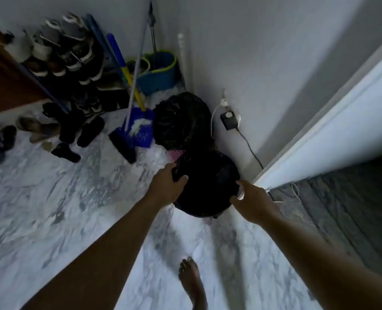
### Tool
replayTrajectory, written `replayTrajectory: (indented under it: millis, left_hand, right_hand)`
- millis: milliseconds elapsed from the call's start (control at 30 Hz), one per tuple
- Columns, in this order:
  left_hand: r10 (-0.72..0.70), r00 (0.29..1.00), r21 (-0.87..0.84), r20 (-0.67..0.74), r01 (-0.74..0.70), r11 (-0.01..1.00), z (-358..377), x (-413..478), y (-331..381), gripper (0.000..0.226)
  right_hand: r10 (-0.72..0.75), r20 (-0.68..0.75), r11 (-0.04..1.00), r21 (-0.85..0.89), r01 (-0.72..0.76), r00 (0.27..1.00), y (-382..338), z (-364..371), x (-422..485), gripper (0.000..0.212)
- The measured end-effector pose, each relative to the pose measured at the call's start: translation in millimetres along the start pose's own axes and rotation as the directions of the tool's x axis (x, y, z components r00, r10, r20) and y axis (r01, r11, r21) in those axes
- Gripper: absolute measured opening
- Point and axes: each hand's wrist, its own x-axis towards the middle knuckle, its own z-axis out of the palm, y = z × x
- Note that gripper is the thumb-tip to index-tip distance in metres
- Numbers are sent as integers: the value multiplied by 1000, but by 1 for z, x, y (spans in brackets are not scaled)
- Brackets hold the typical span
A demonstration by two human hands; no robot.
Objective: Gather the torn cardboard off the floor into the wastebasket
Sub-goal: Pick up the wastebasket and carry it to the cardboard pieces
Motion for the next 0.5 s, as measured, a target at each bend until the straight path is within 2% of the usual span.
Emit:
replayTrajectory:
  millis: [200, 333, 400, 500]
  left_hand:
    - [-238, 966, -32, 100, 242, 970, 68, 106, -101, 66]
    - [-333, 941, -110, 57, 337, 935, 108, 151, -150, 74]
    - [-377, 926, -172, 29, 376, 911, 122, 168, -165, 79]
    - [-412, 907, -307, 84, 417, 856, 132, 186, -178, 95]
  right_hand:
    - [237, 68, 958, 152, -244, 969, 25, 100, 110, 64]
    - [375, 44, 902, 213, -375, 926, 41, 147, 174, 83]
    - [412, 32, 879, 250, -407, 911, 49, 162, 199, 91]
    - [425, -12, 868, 289, -403, 905, 58, 176, 221, 93]
